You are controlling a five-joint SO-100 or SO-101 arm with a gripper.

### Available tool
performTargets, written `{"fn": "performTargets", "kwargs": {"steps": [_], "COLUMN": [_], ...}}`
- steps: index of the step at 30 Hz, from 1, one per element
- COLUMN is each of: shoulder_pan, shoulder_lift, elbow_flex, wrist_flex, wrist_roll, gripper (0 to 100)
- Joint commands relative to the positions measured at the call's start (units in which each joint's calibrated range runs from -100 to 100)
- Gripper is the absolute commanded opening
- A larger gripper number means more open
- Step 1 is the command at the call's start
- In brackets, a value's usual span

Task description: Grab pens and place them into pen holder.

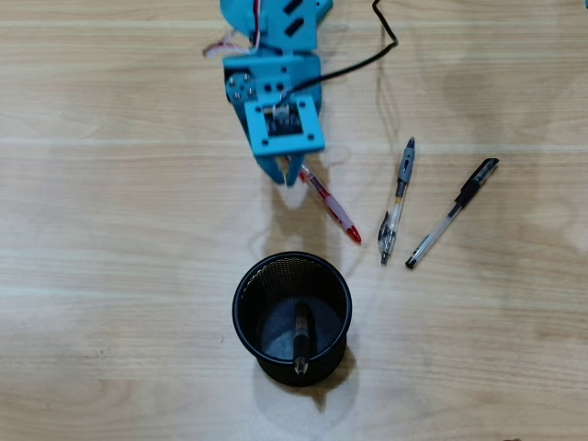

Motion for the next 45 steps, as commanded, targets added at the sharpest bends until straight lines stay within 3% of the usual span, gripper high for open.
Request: {"fn": "performTargets", "kwargs": {"steps": [1, 6, 11, 29, 36, 45], "shoulder_pan": [0.4, -0.3, -2.5, -8.0, -8.6, -8.7], "shoulder_lift": [-5.6, -6.8, -6.1, 7.1, 7.4, 7.6], "elbow_flex": [-7.0, -10.1, -9.8, 0.4, 1.5, 5.6], "wrist_flex": [12.3, 21.6, 21.2, 12.7, 17.2, 19.5], "wrist_roll": [2.5, 3.1, 5.9, 6.0, 5.6, 5.5], "gripper": [2, 2, 2, 3, 19, 19]}}
